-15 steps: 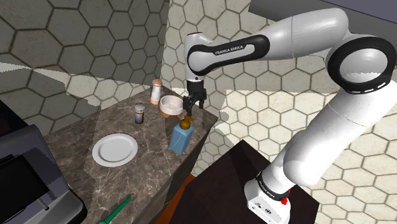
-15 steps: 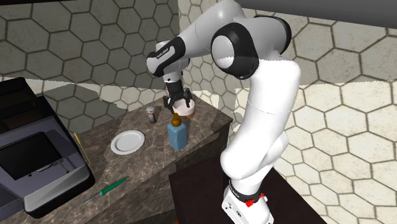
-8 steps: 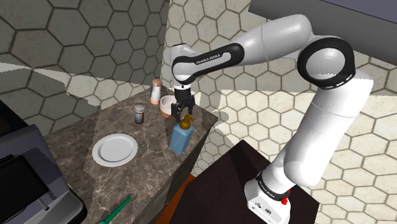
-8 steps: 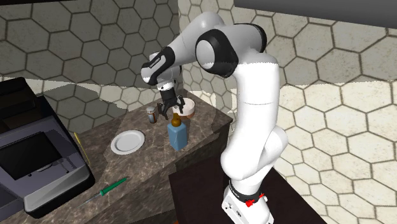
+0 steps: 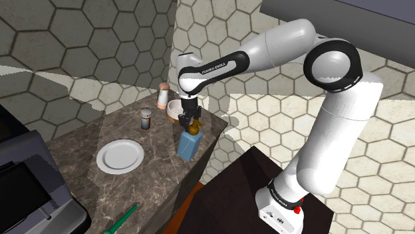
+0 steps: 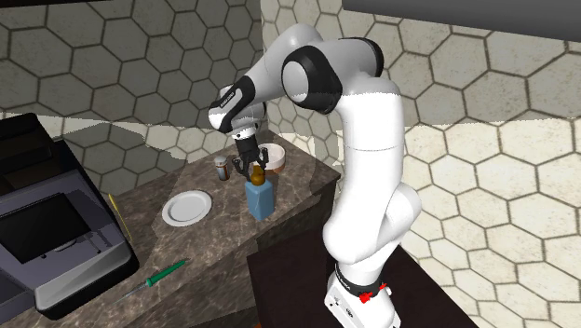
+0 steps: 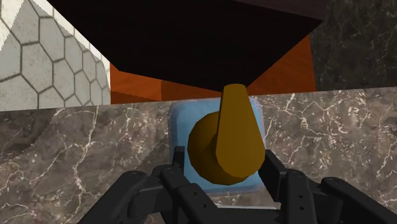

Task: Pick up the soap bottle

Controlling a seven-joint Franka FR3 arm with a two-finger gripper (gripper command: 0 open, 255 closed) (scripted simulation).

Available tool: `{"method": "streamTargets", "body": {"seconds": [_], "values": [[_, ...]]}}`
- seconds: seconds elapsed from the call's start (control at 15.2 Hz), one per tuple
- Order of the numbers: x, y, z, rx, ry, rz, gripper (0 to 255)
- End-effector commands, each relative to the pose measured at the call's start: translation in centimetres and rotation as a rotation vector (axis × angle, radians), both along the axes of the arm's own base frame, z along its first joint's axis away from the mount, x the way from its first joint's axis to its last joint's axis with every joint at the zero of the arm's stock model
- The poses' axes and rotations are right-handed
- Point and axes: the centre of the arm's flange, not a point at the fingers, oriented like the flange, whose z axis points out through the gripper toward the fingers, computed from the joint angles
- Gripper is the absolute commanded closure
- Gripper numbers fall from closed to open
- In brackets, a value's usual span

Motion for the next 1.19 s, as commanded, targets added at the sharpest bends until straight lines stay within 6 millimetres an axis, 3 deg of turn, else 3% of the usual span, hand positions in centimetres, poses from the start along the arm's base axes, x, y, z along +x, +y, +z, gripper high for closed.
{"method": "streamTargets", "body": {"seconds": [0.0,0.46,1.12], "values": [[0.0,0.0,-0.1,0.000,0.001,0.000,255],[0.0,0.0,-0.1,0.000,0.001,0.000,255],[0.0,0.0,5.2,0.000,0.001,0.000,255]]}}
